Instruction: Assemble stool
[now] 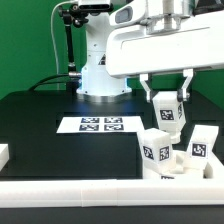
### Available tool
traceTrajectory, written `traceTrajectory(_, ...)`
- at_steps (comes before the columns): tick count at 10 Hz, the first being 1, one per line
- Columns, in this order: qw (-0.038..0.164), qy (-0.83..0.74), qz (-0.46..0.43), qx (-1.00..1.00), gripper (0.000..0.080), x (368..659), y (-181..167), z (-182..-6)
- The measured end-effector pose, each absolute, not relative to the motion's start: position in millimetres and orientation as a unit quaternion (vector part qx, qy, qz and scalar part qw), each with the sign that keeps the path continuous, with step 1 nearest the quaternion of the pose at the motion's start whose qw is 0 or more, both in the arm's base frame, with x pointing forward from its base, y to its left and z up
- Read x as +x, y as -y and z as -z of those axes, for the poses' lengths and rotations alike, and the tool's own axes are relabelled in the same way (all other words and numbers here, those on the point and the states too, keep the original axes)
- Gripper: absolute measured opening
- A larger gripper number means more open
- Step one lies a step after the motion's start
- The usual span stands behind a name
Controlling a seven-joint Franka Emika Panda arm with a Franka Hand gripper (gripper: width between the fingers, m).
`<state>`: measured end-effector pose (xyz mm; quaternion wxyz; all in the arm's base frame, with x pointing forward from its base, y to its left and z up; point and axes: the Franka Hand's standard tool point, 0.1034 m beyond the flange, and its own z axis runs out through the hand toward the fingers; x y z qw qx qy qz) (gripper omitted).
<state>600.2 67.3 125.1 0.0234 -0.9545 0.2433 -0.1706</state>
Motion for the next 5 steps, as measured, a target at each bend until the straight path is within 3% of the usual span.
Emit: traceTrajectory(5, 0.018, -0.23, 0.169, -0.958, 0.034, 599.5, -63.0, -123.3)
